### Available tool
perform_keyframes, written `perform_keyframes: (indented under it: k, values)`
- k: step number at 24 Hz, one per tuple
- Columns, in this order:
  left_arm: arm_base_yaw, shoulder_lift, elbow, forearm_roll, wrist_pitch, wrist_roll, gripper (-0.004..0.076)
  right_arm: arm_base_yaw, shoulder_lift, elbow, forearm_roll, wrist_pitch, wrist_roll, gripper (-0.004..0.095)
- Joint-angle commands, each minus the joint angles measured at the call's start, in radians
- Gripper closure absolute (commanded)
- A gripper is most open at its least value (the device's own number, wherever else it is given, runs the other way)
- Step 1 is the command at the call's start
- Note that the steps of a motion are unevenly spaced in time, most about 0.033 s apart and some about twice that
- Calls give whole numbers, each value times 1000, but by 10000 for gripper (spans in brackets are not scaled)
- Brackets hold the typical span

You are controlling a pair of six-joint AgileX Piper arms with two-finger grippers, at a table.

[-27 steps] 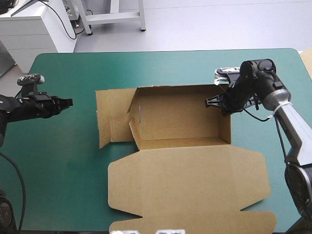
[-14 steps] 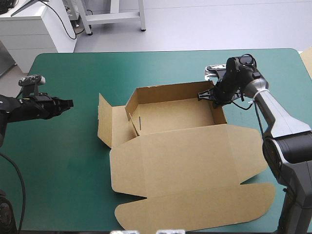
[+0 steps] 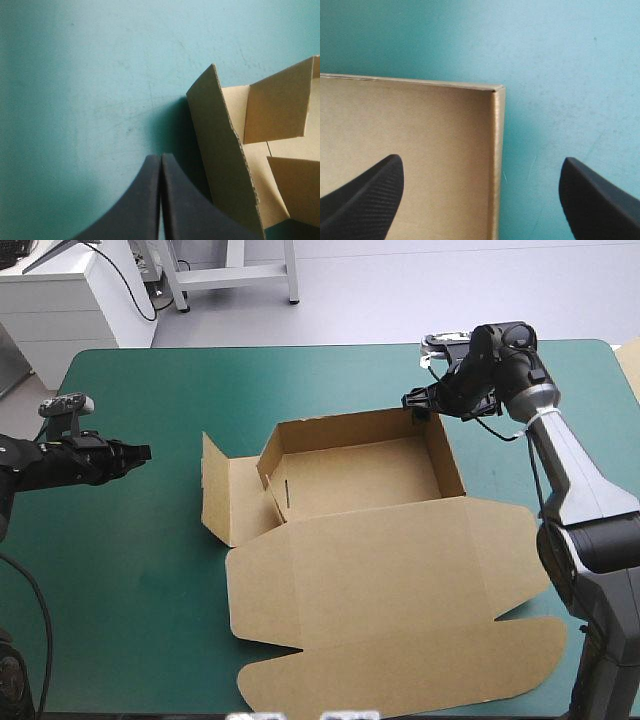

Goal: Fold the box

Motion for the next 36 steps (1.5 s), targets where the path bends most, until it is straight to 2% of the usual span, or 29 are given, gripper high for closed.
perform_keyframes:
  k: [1, 5, 9, 14, 17, 18, 20, 21, 22, 23, 24, 25, 31, 36]
  values:
    - [1, -38, -26, -45, -16, 0, 732, -3, -127, 32, 51, 11, -1, 117]
    - [1, -38, -26, -45, -16, 0, 732, -3, -201, 186, 8, 7, -9, 119]
    - [1, -38, -26, -45, -16, 0, 732, -3, -181, 258, -10, -25, -9, 119]
    - [1, -38, -26, -45, -16, 0, 732, -3, -125, 278, 0, -26, -25, 119]
    - [1, -38, -26, -45, -16, 0, 732, -3, -91, 278, 1, -23, -25, 155]
    - [1, -38, -26, -45, -16, 0, 732, -3, -91, 278, 1, -23, -25, 179]
    - [1, -38, -26, -45, -29, 2, 732, -3, -91, 278, -15, -13, -25, 310]
    - [1, -38, -26, -42, -40, 2, 732, -3, -91, 278, -21, -1, -39, 463]
    - [1, -38, -26, -44, -41, 2, 731, -3, -91, 278, -21, 4, -50, 567]
    - [1, -38, -26, -44, -41, 2, 732, -3, -91, 278, -17, 6, -75, 774]
    - [1, -38, -26, -44, -41, 2, 731, -3, -91, 278, -14, 7, -80, 888]
    - [1, -38, -26, -44, -41, 2, 732, -3, -91, 276, -14, 7, -84, 922]
    - [1, -38, -26, 7, -23, 13, 731, -3, -98, 239, -14, 10, -126, 927]
    - [1, -38, -26, -11, -39, 7, 732, -7, -247, 228, -16, 10, -141, 927]
